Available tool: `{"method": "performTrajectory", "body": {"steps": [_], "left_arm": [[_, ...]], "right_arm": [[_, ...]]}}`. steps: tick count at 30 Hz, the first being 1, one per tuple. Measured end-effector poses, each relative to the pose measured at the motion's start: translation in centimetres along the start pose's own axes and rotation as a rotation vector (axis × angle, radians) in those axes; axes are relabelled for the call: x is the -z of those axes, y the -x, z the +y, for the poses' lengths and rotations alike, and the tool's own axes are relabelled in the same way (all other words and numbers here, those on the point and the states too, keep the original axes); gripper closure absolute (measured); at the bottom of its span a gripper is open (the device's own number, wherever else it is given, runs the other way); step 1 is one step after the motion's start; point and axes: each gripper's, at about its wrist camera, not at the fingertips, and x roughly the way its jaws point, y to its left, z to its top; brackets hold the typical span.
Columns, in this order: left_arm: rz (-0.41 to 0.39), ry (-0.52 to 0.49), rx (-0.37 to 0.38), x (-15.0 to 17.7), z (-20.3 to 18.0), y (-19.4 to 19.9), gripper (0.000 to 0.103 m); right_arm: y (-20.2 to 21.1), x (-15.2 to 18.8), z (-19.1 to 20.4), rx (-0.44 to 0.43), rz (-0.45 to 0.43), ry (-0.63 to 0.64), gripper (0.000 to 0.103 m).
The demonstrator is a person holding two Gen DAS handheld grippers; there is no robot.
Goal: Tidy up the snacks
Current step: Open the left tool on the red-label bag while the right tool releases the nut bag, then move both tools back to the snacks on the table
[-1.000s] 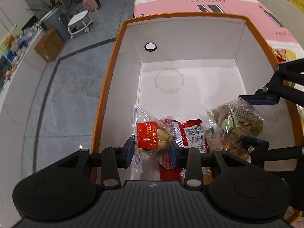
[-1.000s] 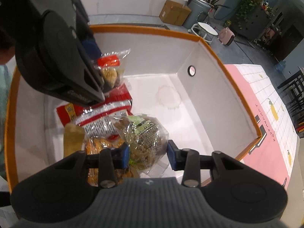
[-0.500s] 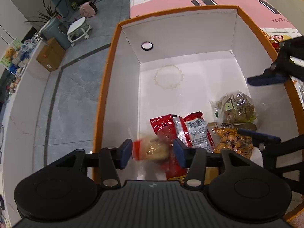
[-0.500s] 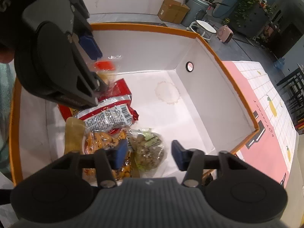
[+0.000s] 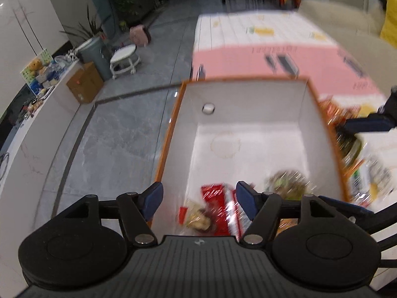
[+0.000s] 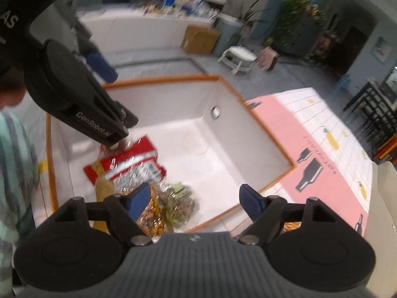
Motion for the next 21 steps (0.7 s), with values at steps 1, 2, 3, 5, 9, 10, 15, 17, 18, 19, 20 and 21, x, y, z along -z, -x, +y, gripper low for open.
{"method": "performTrajectory", "body": {"steps": [1, 2, 3, 5, 9, 10, 15, 17, 18, 19, 20, 21], "left_arm": [[-0.028, 0.012, 0.011, 0.0, -0.1, 0.8, 0.022], [-0.054, 0.020, 0.021, 0.0, -0.2, 1.5, 0.021], [-0.077, 0.026, 0.031, -0.1, -0.5, 2.1, 0.021], [-0.128, 0.040, 0.048, 0.0, -1.0, 3.5, 0.020], [-0.213, 0.037, 0.074, 0.4, -2.9, 5.4, 0.019], [-0.230, 0.029, 0.078, 0.5, -3.6, 5.8, 0.019], [-0.280, -0.040, 0.099, 1.1, -7.6, 7.1, 0.019], [-0.279, -0.058, 0.114, 1.3, -9.1, 7.3, 0.019], [-0.276, -0.062, 0.124, 1.4, -9.9, 7.4, 0.019], [-0.272, -0.065, 0.138, 1.6, -10.6, 7.4, 0.019], [-0.267, -0.066, 0.153, 1.7, -11.1, 7.5, 0.019], [-0.260, -0.063, 0.168, 1.8, -11.6, 7.4, 0.019]], "right_arm": [[0.8, 0.2, -0.3, 0.007, -0.026, -0.020, 0.027], [1.6, 0.4, -0.7, 0.012, -0.055, -0.044, 0.026], [2.5, 0.7, -1.0, 0.019, -0.086, -0.068, 0.025], [4.2, 1.3, -1.6, 0.036, -0.131, -0.098, 0.023], [7.0, 2.9, -2.6, 0.081, -0.202, -0.141, 0.022], [7.6, 3.5, -2.8, 0.096, -0.216, -0.155, 0.022], [9.5, 6.6, -3.3, 0.144, -0.245, -0.200, 0.022], [9.9, 8.0, -3.5, 0.167, -0.243, -0.221, 0.022], [10.0, 8.7, -3.6, 0.179, -0.236, -0.238, 0.022], [10.1, 9.4, -3.8, 0.185, -0.228, -0.254, 0.022], [10.1, 10.1, -4.1, 0.189, -0.217, -0.277, 0.022], [10.1, 11.0, -4.2, 0.192, -0.205, -0.305, 0.022]]}}
